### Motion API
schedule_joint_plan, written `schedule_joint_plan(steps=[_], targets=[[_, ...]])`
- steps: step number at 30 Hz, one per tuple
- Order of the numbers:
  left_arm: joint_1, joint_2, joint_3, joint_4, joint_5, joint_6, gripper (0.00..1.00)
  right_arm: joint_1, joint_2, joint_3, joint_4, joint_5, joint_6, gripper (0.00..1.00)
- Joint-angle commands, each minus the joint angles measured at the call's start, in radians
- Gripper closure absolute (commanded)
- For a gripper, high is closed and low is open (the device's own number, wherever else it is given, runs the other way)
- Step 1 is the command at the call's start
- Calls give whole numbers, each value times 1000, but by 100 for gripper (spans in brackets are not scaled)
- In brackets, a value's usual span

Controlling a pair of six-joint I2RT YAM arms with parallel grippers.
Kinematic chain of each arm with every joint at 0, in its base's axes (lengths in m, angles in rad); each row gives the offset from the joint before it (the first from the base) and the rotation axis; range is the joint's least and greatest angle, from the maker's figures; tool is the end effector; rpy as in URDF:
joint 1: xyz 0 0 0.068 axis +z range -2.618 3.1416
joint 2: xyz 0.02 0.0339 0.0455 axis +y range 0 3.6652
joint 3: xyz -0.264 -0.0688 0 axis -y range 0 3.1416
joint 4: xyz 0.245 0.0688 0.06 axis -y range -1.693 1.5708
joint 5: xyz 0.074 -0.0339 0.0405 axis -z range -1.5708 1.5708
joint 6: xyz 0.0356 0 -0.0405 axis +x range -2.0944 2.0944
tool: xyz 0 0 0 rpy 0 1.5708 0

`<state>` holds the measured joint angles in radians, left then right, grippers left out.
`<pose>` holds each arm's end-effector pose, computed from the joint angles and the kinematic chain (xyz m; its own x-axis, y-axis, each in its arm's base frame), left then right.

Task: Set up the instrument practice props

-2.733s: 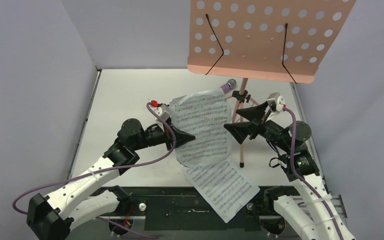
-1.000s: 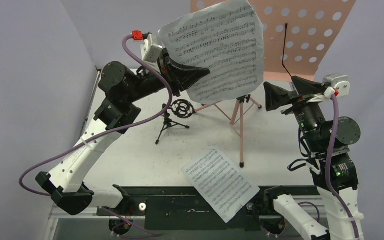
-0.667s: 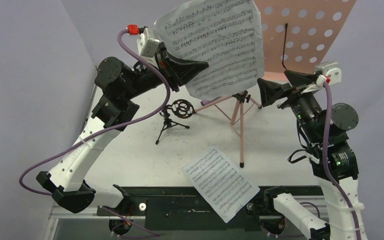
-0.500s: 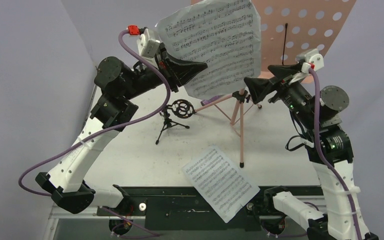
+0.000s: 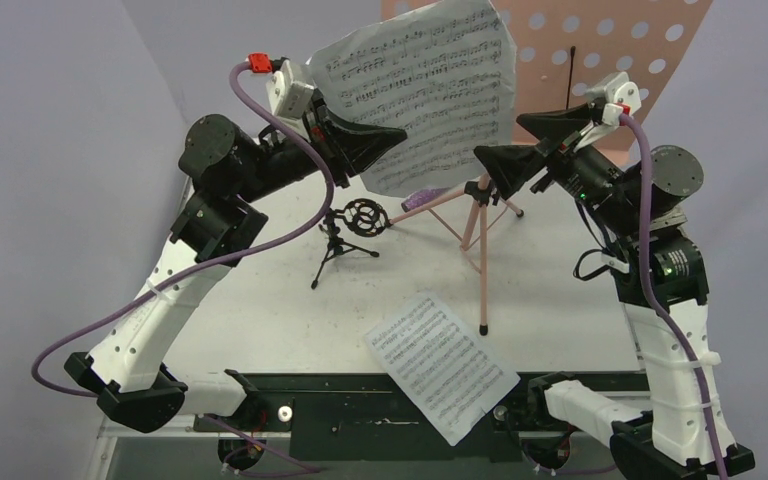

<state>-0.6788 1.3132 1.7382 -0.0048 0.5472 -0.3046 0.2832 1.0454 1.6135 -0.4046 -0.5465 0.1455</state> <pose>0.1803 -0.1692 0.5671 0.0312 -0.3542 -0.9346 0.9594 0.2727 -0.0713 0.1531 0.0638 0.5413 0.0486 0.1432 -0.9885 -0.7460 0.6633 0.0594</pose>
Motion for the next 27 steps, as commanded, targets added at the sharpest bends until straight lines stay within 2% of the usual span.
schedule_joint_plan(steps=[1,15,21,27], targets=[[8,-2,37,-27,6,13,100,3,26,77,60,-47,7,10],[15,6,40,-27,21,5,100,-6,81,194,192,33,59,10],[18,-1,33,-27,23,2,100,-9,128,267,188,117,51,10],[24,-9,28,-30,26,3,100,-18,197,377,106,202,32,10]])
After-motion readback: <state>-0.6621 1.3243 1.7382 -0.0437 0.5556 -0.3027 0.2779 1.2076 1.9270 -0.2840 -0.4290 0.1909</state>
